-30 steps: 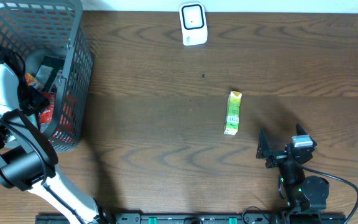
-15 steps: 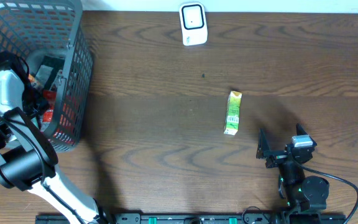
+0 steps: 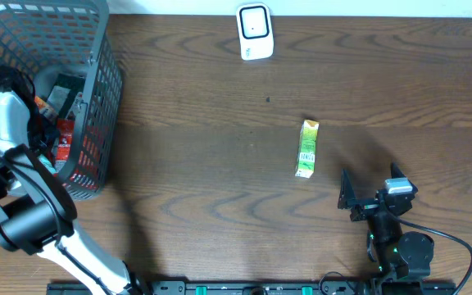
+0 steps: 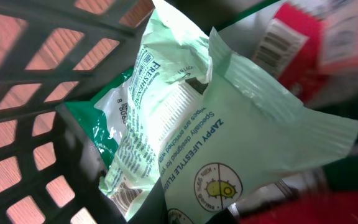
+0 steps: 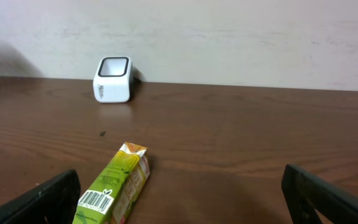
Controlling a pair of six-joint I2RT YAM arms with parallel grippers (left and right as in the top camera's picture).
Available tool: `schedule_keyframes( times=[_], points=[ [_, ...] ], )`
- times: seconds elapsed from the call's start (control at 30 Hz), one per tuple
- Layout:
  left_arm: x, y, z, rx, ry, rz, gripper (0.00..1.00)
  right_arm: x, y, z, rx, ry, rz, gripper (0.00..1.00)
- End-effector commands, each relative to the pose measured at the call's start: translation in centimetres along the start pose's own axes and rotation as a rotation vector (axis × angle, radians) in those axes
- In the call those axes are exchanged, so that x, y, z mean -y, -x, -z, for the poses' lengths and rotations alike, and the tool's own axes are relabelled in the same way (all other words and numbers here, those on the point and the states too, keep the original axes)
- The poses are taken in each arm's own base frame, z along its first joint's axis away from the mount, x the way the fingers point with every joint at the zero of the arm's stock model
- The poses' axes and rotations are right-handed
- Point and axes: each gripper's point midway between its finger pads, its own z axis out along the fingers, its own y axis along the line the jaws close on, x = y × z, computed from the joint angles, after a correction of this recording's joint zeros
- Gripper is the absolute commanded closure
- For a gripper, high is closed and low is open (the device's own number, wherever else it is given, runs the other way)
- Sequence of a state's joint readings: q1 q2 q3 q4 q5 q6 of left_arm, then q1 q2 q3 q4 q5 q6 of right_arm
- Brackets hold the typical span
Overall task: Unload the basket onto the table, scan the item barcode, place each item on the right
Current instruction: 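Grasp the mint-green wet-wipe pack in the basket with the left gripper, then carry the wipe pack to the table left of the carton and release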
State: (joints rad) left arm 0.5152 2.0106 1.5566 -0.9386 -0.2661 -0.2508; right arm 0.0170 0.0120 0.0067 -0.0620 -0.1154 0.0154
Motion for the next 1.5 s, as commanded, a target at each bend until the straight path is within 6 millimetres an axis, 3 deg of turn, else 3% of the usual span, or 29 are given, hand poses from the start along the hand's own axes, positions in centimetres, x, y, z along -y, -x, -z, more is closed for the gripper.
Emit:
schedule_keyframes(
  times=[0.0, 0.17, 0.33, 0.53, 0.6, 0.7, 0.8, 0.9, 1.0, 1.1, 1.27, 1.47],
  points=[
    [-1.1, 2.8, 6.5, 0.171, -0.068, 0.064, 0.93, 0.3, 0.0, 0.0, 0.001, -0.013, -0.014, 0.01],
    [-3.6, 4.1, 14.9, 0.399, -0.144, 0.142, 0.92, 0.3, 0.0, 0.0, 0.000, -0.013, -0.014, 0.01],
    [-6.1, 2.3, 24.1, 0.612, -0.272, 0.257, 0.93, 0.3, 0.0, 0.0, 0.001, -0.013, -0.014, 0.01],
    [-4.5, -2.5, 32.9, 0.785, -0.488, 0.198, 0.93, 0.3, 0.0, 0.0, 0.001, -0.013, -0.014, 0.01],
    [-3.3, -4.4, 35.1, 0.821, -0.558, 0.147, 0.93, 0.3, 0.0, 0.0, 0.001, -0.013, -0.014, 0.01],
    [-0.7, -7.6, 36.8, 0.806, -0.653, 0.065, 0.93, 0.3, 0.0, 0.0, 0.001, -0.013, -0.014, 0.01],
    [2.8, -10.9, 36.5, 0.728, -0.711, -0.058, 0.92, 0.3, 0.0, 0.0, 0.001, -0.013, -0.014, 0.01],
    [6.7, -14.0, 34.9, 0.622, -0.737, -0.149, 0.92, 0.3, 0.0, 0.0, 0.001, -0.013, -0.014, 0.01],
    [13.1, -18.5, 31.6, 0.489, -0.715, -0.310, 0.93, 0.3, 0.0, 0.0, 0.001, -0.013, -0.014, 0.01],
    [17.9, -21.7, 28.3, 0.403, -0.662, -0.415, 0.92, 0.3, 0.0, 0.0, 0.001, -0.013, -0.014, 0.01],
    [25.2, -27.1, 22.8, 0.295, -0.573, -0.580, 0.93, 0.3, 0.0, 0.0, 0.001, -0.013, -0.014, 0.01],
    [32.2, -32.8, 16.4, 0.224, -0.539, -0.714, 0.92, 0.3, 0.0, 0.0, 0.001, -0.013, -0.014, 0.01]
  ],
)
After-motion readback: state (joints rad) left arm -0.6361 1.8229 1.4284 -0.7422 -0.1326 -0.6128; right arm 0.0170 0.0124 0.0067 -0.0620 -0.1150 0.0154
